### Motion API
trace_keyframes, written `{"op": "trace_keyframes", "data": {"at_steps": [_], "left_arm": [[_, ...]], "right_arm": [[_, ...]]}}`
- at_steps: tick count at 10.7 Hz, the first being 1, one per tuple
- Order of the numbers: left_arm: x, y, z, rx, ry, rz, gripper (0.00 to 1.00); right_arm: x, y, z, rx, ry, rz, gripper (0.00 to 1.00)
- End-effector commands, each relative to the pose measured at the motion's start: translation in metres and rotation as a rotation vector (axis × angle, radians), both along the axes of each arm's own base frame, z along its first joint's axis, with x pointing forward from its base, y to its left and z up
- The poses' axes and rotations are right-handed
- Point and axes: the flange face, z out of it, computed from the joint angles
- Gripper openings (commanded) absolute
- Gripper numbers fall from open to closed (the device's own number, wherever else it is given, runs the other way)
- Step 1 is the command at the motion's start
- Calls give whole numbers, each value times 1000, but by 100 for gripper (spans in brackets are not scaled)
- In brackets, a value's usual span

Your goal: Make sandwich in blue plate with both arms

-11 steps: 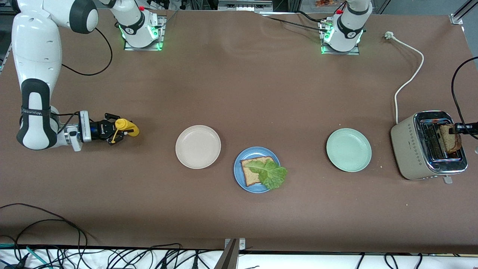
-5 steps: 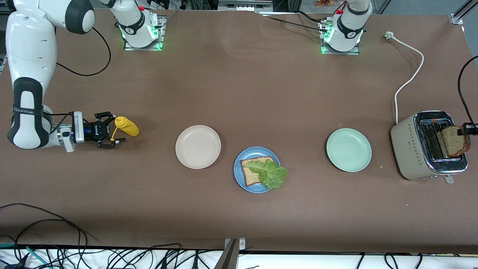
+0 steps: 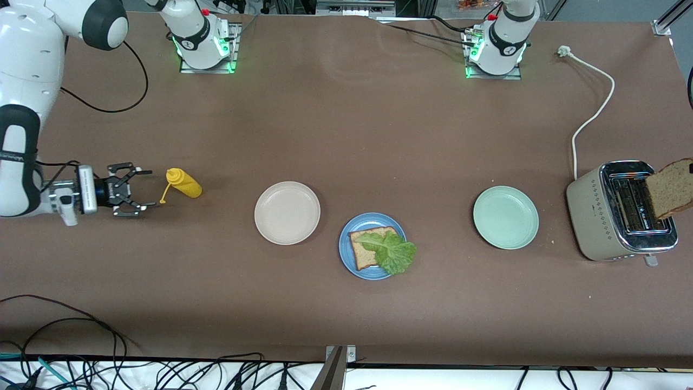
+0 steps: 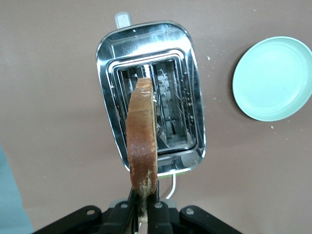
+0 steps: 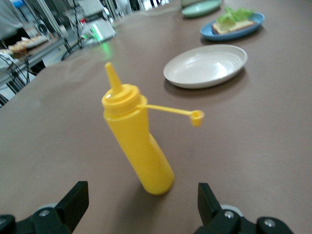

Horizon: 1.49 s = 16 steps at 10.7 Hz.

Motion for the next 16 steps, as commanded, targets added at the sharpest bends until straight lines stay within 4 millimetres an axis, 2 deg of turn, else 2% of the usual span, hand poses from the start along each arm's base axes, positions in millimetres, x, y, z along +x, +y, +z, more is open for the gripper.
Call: {"op": "trace_keyframes", "data": {"at_steps": [1, 3, 6, 8, 11, 12, 13, 14, 16], "left_arm": [[-21, -12, 61, 21, -22, -29, 0], [-18, -24, 83, 22, -40, -48, 0], [-9, -48, 83, 14, -45, -83, 0], [1, -80, 83, -4, -50, -142, 0], [13, -132, 75, -33, -43, -185, 0], [17, -148, 70, -67, -45, -195, 0], [19, -158, 58, -113, -38, -148, 0], [19, -169, 43, -180, -18, -92, 0], [29, -207, 17, -252, -4, -10, 0]], "right_arm": [[45, -5, 88, -211, 72, 7, 99], [56, 3, 153, -327, 193, -67, 99], [54, 41, 241, -517, 352, -222, 99], [47, 74, 293, -657, 453, -361, 99], [35, 117, 334, -909, 611, -600, 99], [32, 134, 340, -1005, 645, -668, 99], [27, 150, 355, -1085, 625, -731, 99], [26, 170, 359, -1172, 613, -792, 99], [27, 203, 378, -1268, 479, -902, 98]]}}
